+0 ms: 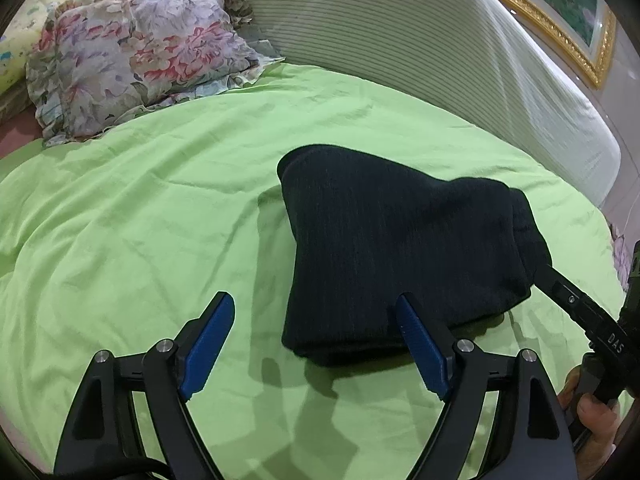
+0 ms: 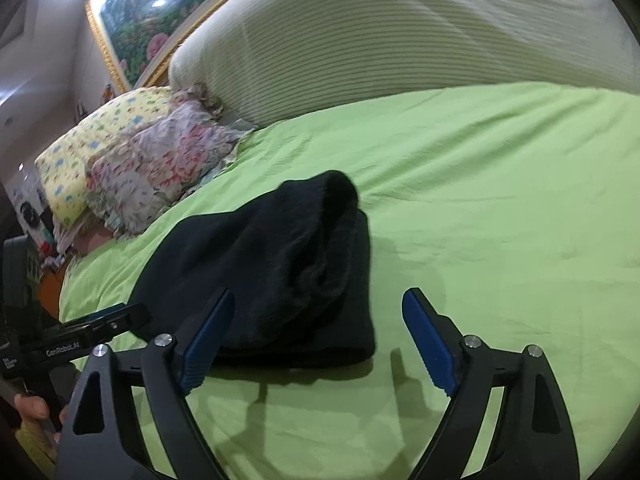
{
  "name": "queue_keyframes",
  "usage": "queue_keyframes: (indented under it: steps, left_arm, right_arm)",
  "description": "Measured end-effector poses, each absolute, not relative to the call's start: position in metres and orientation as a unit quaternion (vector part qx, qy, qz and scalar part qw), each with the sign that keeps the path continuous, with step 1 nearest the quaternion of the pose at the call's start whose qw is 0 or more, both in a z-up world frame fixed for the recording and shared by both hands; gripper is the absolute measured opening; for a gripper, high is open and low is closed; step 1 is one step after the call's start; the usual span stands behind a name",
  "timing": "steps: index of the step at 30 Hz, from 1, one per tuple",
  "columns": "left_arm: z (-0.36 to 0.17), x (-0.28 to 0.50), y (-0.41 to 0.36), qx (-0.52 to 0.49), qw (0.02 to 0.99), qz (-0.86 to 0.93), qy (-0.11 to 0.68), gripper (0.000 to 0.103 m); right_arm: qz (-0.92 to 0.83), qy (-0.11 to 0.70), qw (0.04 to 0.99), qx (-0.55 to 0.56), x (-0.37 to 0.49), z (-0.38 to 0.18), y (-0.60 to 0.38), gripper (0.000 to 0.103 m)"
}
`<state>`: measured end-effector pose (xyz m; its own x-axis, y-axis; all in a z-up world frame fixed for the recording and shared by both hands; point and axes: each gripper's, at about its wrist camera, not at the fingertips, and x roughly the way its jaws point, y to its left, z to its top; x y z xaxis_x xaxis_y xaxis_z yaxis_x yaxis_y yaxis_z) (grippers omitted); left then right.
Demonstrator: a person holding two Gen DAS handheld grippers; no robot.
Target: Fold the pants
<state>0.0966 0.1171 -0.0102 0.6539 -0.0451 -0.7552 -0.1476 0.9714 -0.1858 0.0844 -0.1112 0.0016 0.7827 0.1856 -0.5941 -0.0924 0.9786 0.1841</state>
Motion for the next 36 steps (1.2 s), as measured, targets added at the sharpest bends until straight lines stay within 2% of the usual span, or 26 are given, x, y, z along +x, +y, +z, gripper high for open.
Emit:
queue_keyframes:
  steps: [13, 30, 36]
  left_arm:
    - [-0.019, 0.074, 0.105, -0.08, 0.903, 0.049, 0.42, 0.084]
    - [-0.018, 0.053, 0.093, -0.033, 0.922, 0.073, 0.38, 0.085]
    - [-0.023, 0.052, 0.091, -0.027, 0.924, 0.074, 0.374, 0.087]
  right_arm:
    - [0.09, 0.313, 0.946, -0.003, 0.057, -0.01, -0.075, 0.094]
    - [0.087, 0.259, 0.961, -0.035, 0.038, -0.023, -0.057, 0.096]
    - [0.077, 0.269, 0.959, -0.048, 0.041, -0.035, -0.054, 0.096]
